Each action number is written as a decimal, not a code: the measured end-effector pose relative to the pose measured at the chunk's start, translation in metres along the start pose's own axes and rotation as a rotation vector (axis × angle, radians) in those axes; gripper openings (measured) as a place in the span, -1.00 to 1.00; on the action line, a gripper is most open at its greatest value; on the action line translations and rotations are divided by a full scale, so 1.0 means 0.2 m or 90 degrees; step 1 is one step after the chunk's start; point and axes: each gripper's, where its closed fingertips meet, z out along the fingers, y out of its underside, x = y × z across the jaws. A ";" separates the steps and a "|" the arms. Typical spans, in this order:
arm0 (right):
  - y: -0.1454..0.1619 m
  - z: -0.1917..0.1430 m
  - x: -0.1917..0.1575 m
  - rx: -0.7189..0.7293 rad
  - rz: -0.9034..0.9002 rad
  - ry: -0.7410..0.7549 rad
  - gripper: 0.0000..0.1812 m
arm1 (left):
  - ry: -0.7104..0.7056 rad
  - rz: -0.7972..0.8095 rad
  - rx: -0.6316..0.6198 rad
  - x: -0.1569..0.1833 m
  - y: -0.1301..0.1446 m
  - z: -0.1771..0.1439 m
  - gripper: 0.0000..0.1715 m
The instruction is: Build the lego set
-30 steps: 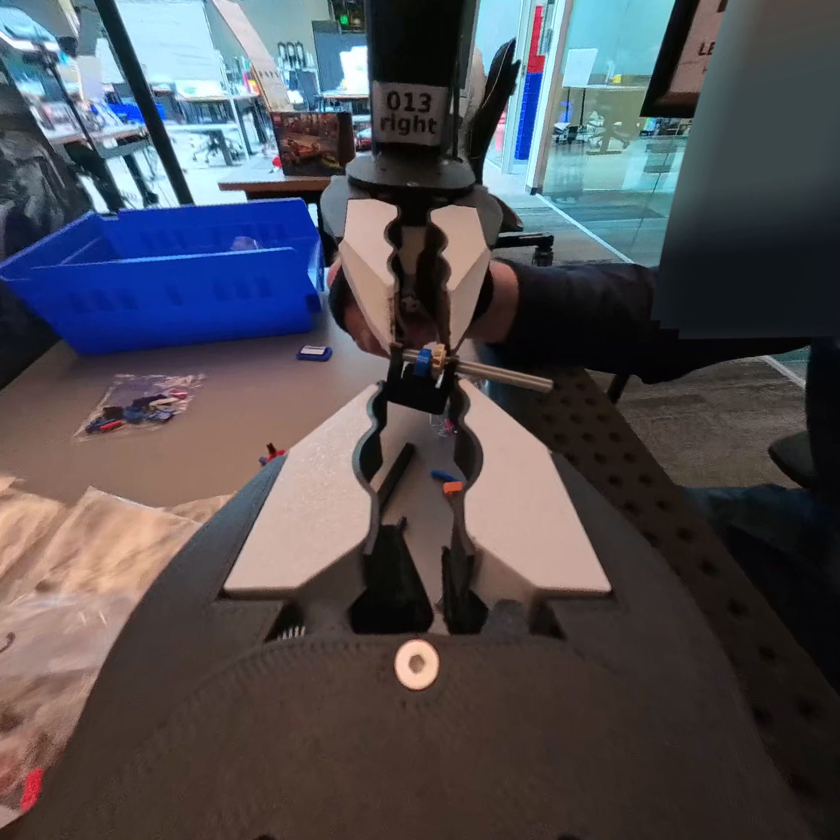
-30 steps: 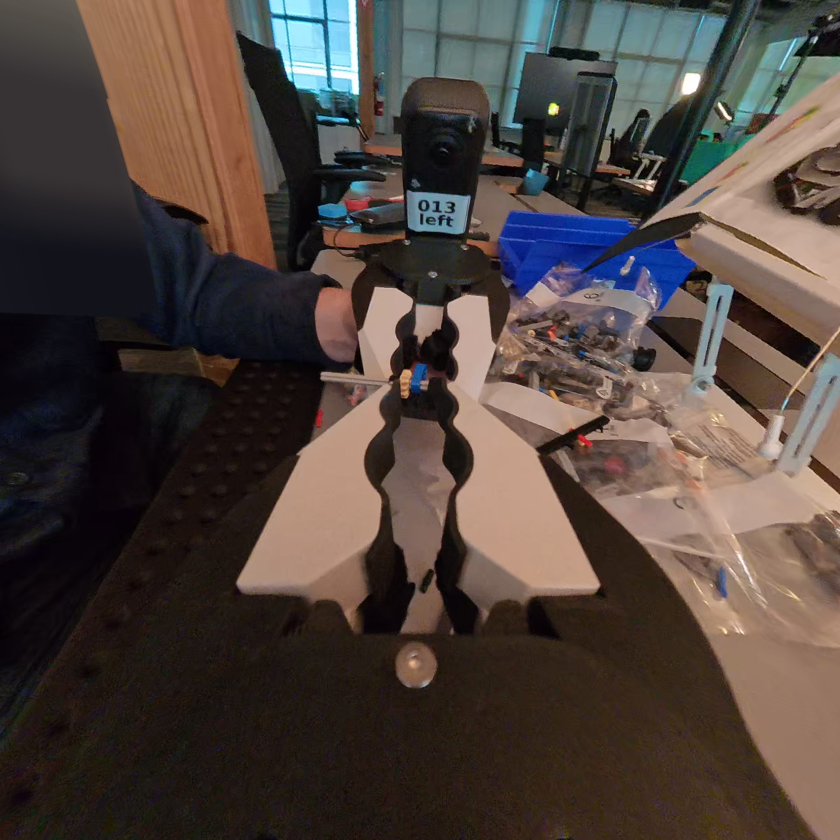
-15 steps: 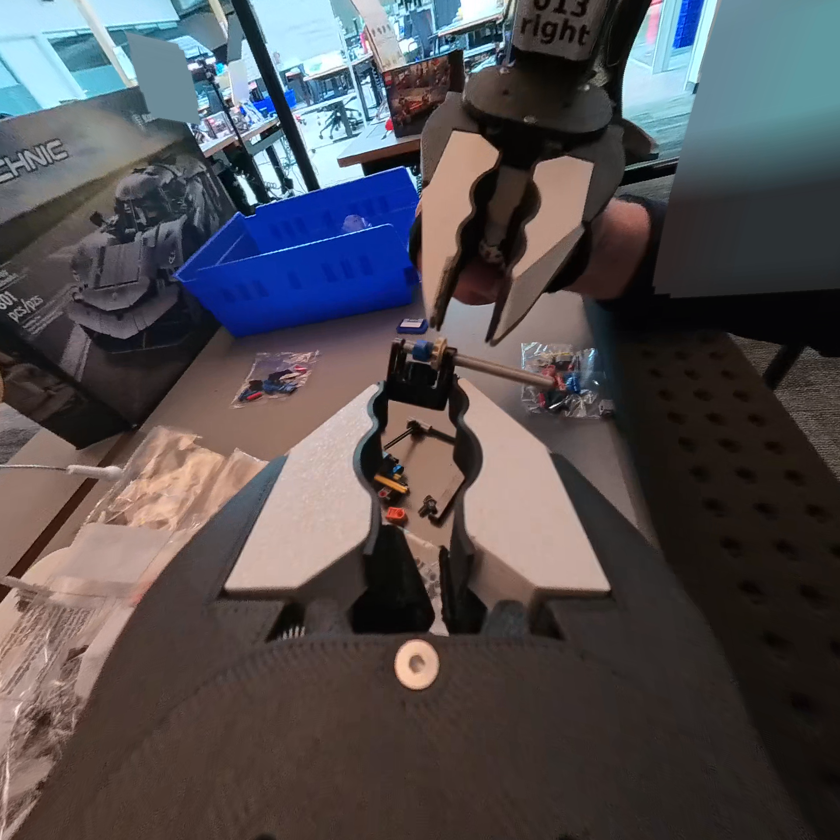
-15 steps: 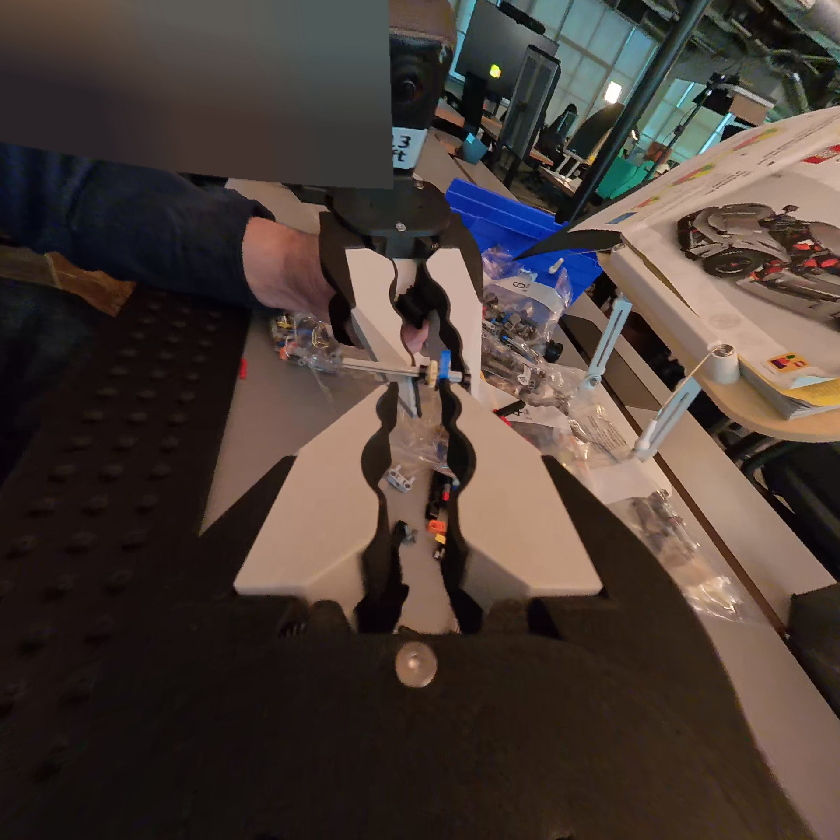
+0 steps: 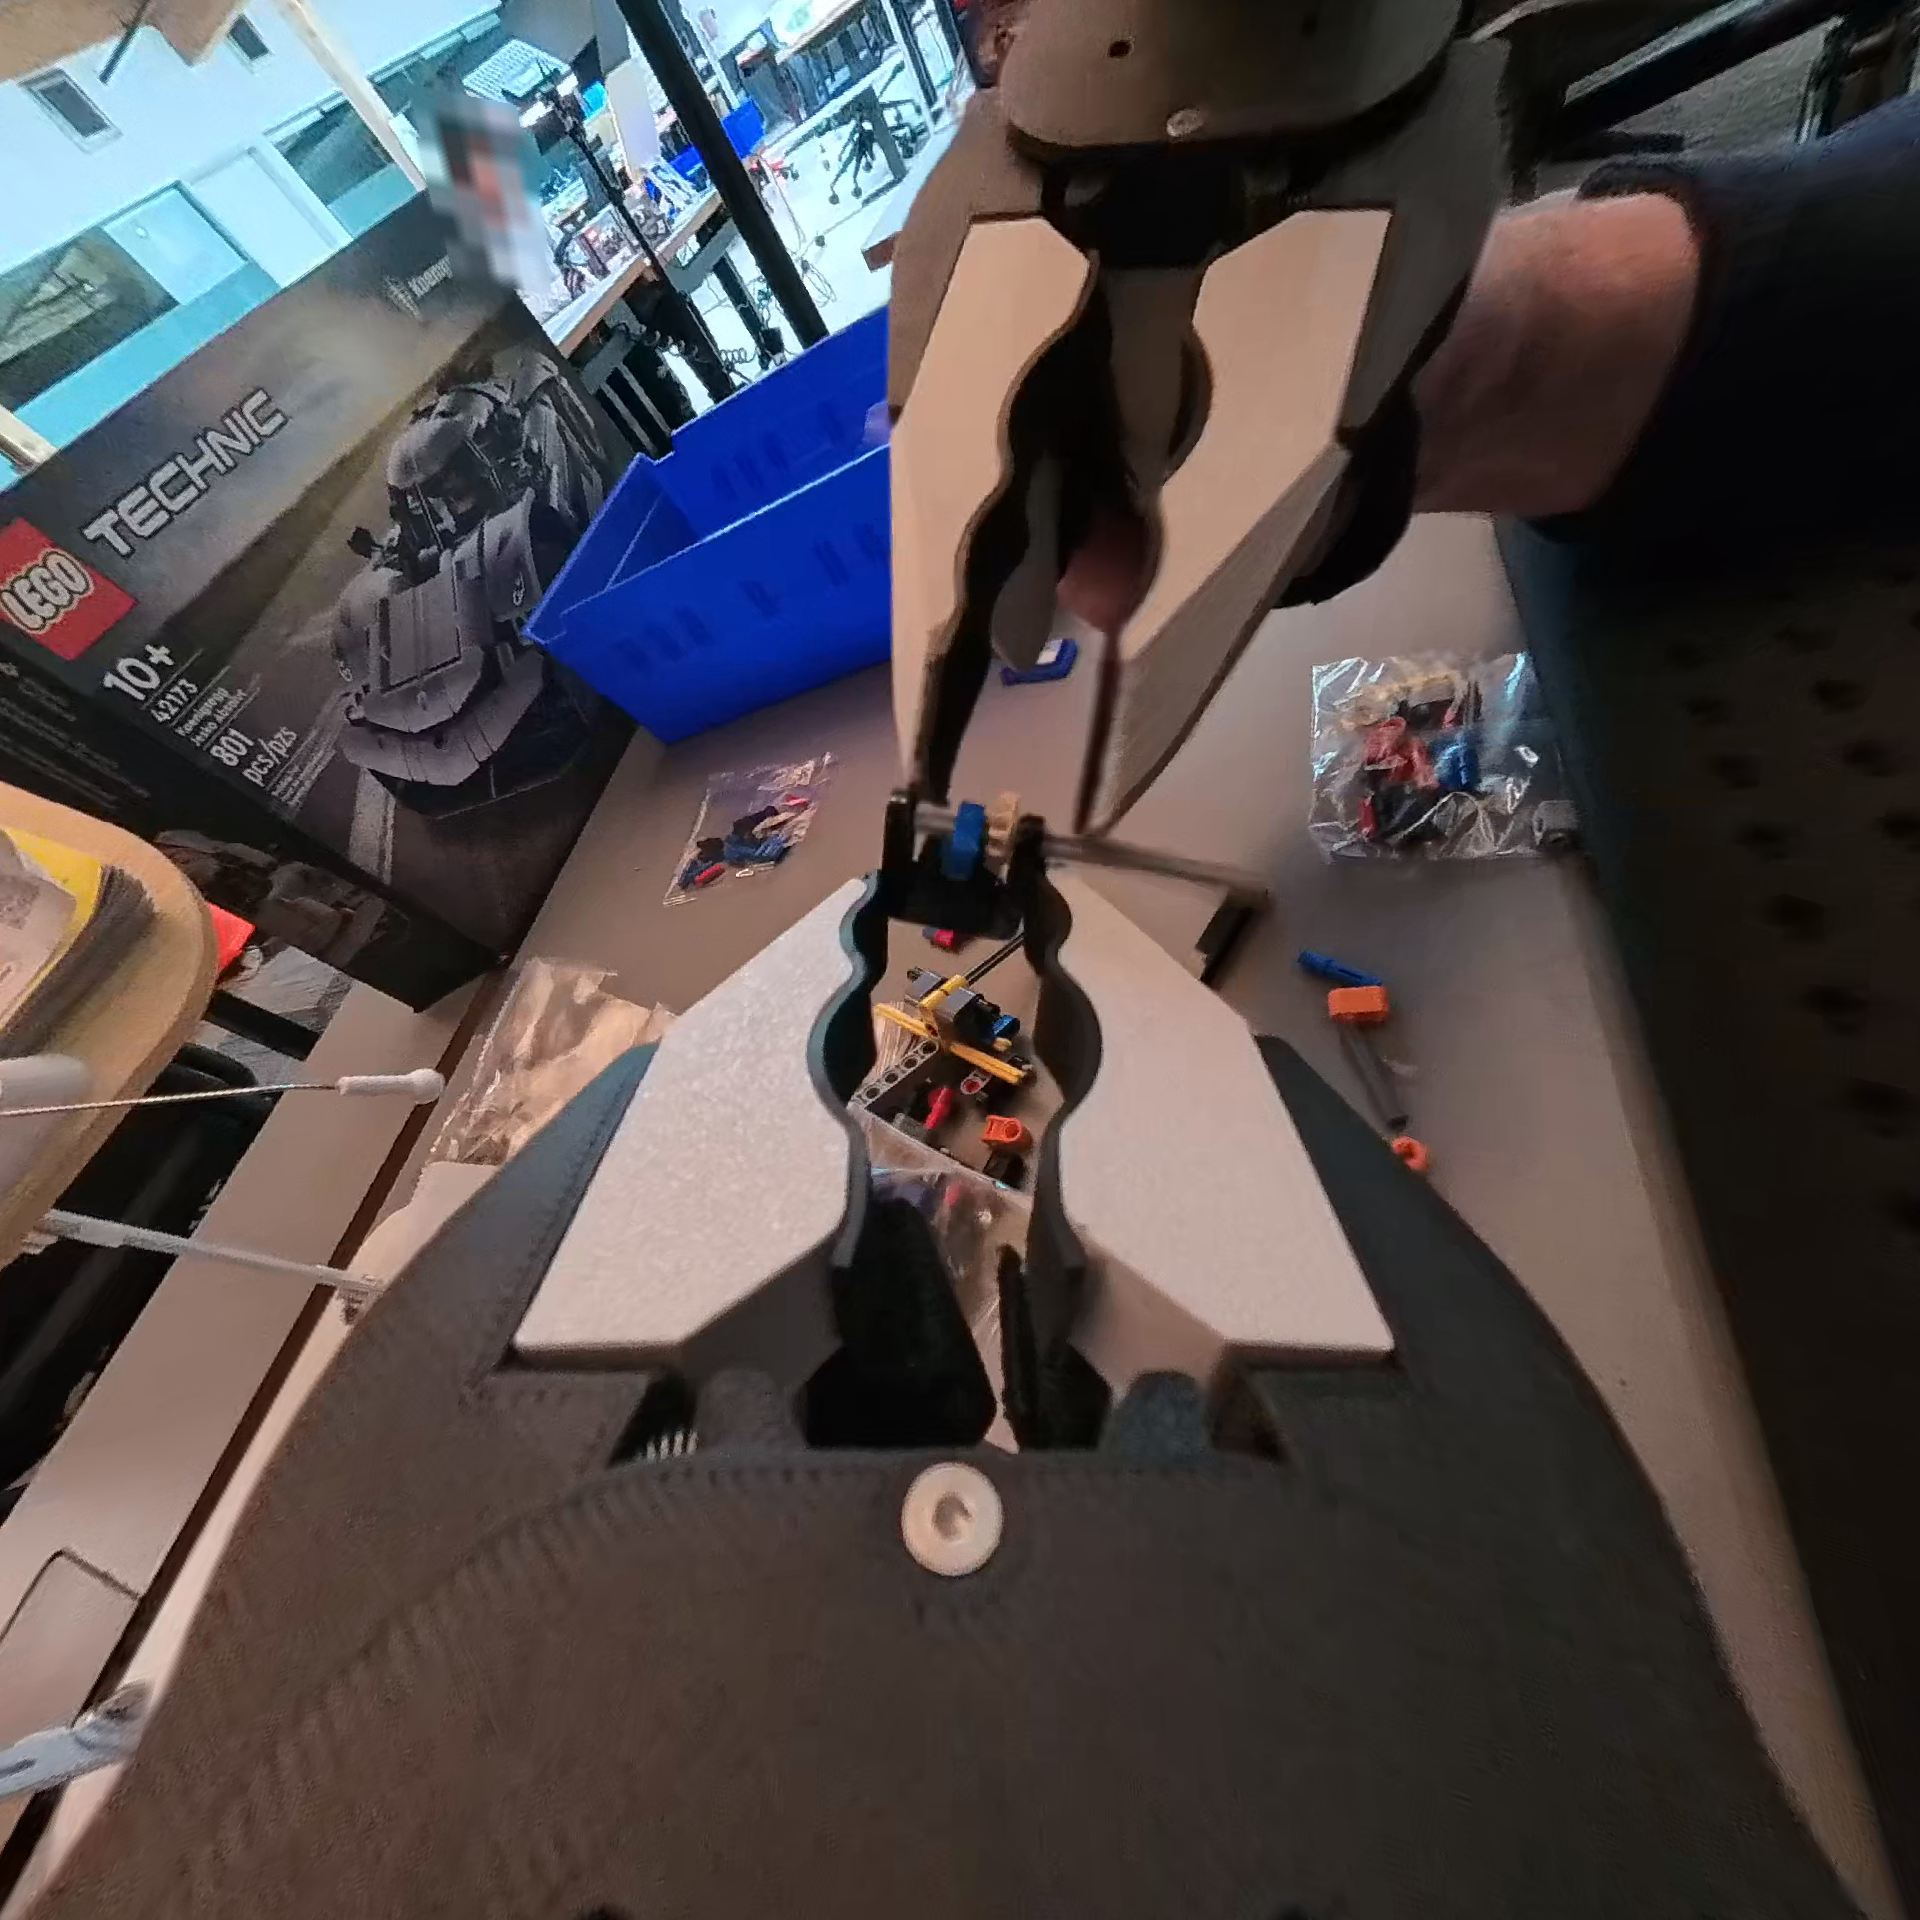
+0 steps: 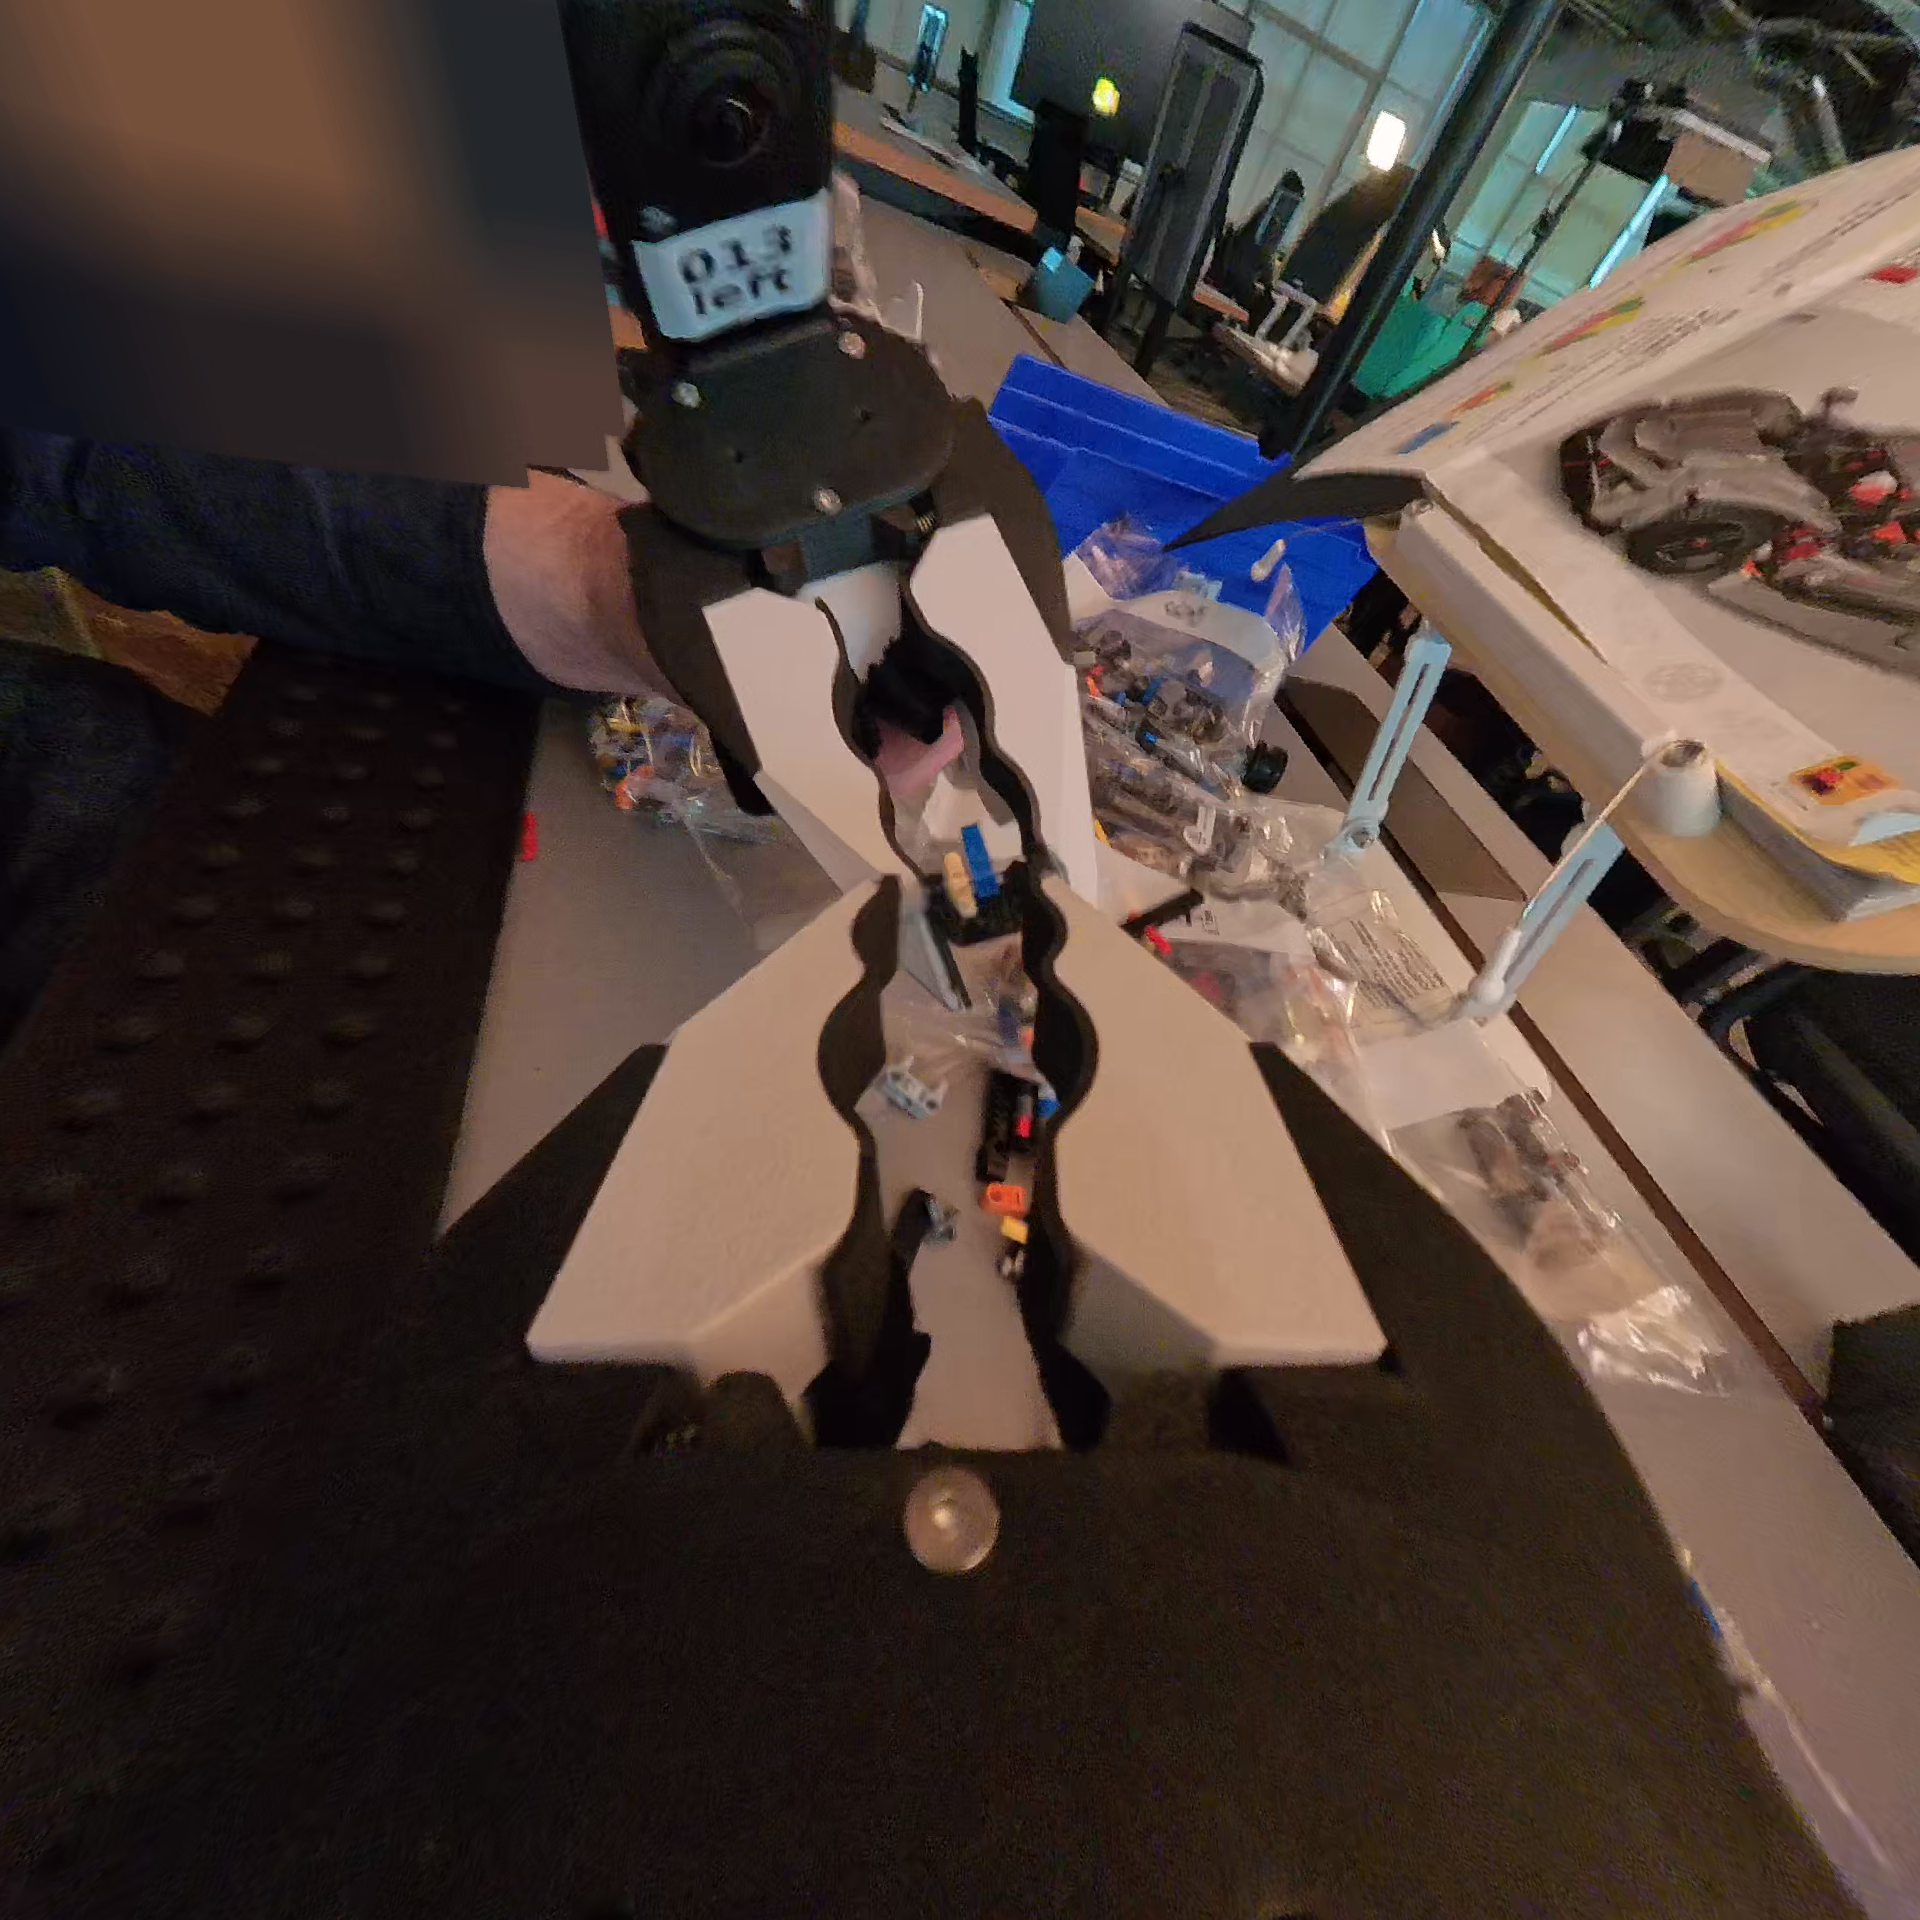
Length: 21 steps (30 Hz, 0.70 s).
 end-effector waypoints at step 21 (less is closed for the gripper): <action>0.11 0.06 -0.06 -0.074 -0.036 -0.026 -0.90 | 0.008 0.062 -0.099 0.07 0.12 0.06 -0.80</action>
